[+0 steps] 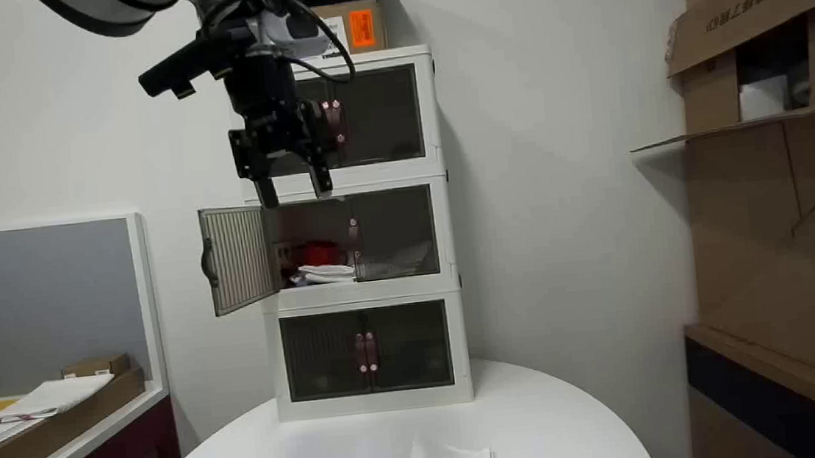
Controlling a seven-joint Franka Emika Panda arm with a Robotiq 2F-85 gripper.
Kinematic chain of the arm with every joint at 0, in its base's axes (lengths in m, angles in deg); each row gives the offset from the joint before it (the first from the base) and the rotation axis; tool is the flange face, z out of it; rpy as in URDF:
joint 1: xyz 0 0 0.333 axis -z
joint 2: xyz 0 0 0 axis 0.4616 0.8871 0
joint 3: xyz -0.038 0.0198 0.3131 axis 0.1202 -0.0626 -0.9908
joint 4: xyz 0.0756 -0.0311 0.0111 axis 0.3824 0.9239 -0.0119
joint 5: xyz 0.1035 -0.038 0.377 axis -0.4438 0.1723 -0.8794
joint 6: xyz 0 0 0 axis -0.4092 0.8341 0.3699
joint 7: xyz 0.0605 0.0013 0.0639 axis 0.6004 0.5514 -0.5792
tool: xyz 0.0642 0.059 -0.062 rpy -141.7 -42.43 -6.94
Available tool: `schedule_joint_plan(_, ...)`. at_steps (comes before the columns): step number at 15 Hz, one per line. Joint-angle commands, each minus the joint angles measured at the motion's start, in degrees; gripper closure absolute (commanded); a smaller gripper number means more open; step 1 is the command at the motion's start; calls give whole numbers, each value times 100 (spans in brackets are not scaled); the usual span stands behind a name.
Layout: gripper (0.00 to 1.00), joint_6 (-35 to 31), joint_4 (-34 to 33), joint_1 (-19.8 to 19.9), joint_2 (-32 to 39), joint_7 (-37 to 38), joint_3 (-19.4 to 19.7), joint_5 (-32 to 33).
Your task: Open the middle right cabinet door
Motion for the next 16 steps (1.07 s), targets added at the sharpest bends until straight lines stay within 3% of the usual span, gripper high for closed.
schedule_joint_plan(1, 0, 12, -13, -37, 0, 15, 30, 19)
schedule_joint_plan(5, 0, -29, -304, -83, 344, -50, 73, -63)
schedule_joint_plan(6, 0, -17, -69, -58, 83, -4, 39, -4)
schedule_joint_plan(12, 0, -17, -73, -58, 126, -2, 39, 1)
schedule_joint_plan(16, 0, -692, -114, -313, 341, -938, 363, -209)
